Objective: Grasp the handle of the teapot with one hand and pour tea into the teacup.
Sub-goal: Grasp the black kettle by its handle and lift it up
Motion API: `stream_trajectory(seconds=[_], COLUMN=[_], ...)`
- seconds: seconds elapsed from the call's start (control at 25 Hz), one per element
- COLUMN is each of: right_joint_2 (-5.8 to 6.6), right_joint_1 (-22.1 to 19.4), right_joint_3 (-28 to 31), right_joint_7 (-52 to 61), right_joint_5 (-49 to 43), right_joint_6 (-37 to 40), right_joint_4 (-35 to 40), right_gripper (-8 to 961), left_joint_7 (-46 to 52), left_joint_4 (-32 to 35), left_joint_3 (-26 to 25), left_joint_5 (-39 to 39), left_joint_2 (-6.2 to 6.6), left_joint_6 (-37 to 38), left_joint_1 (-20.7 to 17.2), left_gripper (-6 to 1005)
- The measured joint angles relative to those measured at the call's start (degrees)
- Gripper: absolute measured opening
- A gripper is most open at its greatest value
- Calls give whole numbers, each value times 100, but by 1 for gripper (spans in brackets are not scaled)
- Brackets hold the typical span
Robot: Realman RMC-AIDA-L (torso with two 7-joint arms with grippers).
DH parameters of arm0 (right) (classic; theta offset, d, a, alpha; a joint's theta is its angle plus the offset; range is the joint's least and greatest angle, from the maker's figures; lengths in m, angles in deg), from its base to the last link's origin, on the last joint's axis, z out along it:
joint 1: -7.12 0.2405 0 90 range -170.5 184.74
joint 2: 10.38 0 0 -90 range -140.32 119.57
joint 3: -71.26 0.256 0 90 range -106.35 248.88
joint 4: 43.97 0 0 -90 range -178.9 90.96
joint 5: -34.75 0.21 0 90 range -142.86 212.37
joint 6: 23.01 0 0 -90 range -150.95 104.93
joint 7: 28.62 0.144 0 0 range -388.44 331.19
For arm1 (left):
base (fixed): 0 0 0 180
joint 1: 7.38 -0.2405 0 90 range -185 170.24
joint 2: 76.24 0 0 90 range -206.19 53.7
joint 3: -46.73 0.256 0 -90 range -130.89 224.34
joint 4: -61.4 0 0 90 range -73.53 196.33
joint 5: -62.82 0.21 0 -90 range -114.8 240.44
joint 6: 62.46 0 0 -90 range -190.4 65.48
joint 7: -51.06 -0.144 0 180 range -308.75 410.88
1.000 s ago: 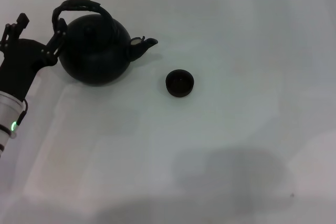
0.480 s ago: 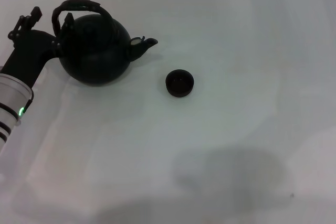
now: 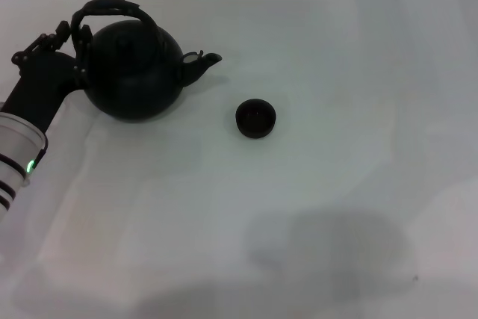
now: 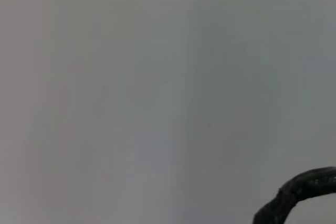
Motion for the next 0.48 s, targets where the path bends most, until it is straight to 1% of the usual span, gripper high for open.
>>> stream_trajectory(seconds=[0.16, 0.4, 0.48], right_joint_2=[0, -6, -7], right_joint_1=[3, 2, 2], right_joint_3=[0, 0, 1], right_joint_7=[8, 11, 12], right_joint_5=[0, 0, 4], right_joint_6=[-1, -1, -1], right_joint_4=[-13, -23, -25], right_gripper=[824, 825, 825], left_joint_7=[0, 16, 29], left_joint_4=[21, 33, 34], left_joint_3=[6, -36, -56], left_joint_5=[104, 98, 81], left_joint_2=[0, 7, 9], left_joint_6=[0, -5, -4], left_joint_1=[-16, -2, 14], left_gripper=[367, 127, 121])
